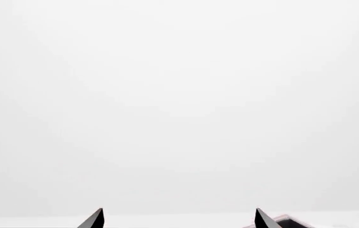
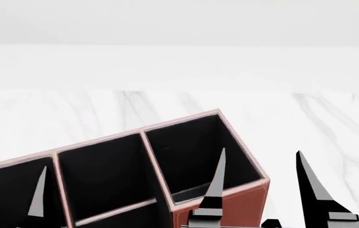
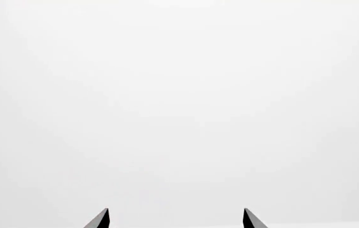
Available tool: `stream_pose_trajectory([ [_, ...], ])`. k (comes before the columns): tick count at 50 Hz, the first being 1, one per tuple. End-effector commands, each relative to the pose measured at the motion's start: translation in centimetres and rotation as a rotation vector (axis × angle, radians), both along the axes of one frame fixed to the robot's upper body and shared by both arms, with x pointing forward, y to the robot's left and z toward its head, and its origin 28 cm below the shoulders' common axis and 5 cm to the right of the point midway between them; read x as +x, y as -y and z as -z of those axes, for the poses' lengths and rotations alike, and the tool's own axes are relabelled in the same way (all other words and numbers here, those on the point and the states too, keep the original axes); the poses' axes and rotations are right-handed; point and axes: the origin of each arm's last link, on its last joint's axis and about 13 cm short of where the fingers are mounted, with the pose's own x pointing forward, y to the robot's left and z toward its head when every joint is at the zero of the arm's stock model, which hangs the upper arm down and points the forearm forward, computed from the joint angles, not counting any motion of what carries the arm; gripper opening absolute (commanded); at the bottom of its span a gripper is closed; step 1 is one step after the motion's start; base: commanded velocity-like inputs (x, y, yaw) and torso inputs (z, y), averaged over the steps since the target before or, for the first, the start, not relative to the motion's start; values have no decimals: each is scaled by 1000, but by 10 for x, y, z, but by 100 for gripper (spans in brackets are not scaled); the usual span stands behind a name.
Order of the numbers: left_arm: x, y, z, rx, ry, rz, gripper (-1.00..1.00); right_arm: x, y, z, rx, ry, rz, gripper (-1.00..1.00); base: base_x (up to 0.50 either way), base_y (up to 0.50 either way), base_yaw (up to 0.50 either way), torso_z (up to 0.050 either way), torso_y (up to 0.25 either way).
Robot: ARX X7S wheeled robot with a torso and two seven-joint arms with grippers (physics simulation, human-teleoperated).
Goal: Pick up the book and place it in the front compartment of the caddy.
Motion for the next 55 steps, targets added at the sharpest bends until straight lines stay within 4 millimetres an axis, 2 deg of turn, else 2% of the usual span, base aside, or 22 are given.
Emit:
stream_pose_trajectory([
  [1, -1, 0, 0, 2, -5, 3, 100, 0, 0, 0, 2, 0, -4, 100, 0, 0, 0, 49, 0],
  [4, -1, 0, -1, 2, -7, 7, 100, 0, 0, 1, 2, -1, -6, 100, 0, 0, 0, 49, 0],
  [8, -3, 3, -3, -92, -41, 98, 100, 0, -1, 1, 1, -3, -14, 100, 0, 0, 0, 12, 0],
  [11, -9, 6, -9, -135, -21, 199, 100, 0, -2, 1, -3, -2, -16, 100, 0, 0, 0, 0, 0],
  [14, -12, 4, -20, -190, 16, 206, 100, 0, -2, 1, -5, -3, -17, 100, 0, 0, 0, 0, 0],
  [19, -12, 3, -32, -59, 70, 305, 100, 0, -3, 2, -7, -9, -24, 100, 0, 0, 0, 0, 0],
  [23, -7, -2, -36, -68, 57, 325, 100, 1, -2, 3, -3, -9, -24, 100, 0, 0, 0, 0, 0],
  [26, -5, -6, -27, -65, 40, 343, 100, 1, -2, 2, -1, -12, -23, 100, 0, 0, 0, 0, 0],
  [33, -3, -7, -23, 18, -9, 430, 100, 0, -3, 2, -1, -12, -28, 100, 0, 0, 0, 0, 0],
  [41, -3, -4, -17, 15, -86, 537, 100, 0, -2, 2, 0, -10, -27, 100, 0, 0, 0, 0, 0],
  [47, -5, -1, -27, 30, -149, 639, 100, 0, -2, 0, 0, -8, -25, 100, 0, 0, 0, 0, 0],
  [49, -6, -1, -26, 38, -170, 667, 100, 0, -2, 1, 0, -8, -25, 100, 0, 0, 0, 0, 0],
  [51, -7, -1, -17, 70, -186, 696, 100, 0, -2, 0, -1, -8, -26, 100, 0, 0, 0, 0, 0],
  [55, -9, 0, -22, 69, -202, 717, 100, 0, -2, 1, -2, -7, -26, 100, 0, 0, 0, 0, 0],
])
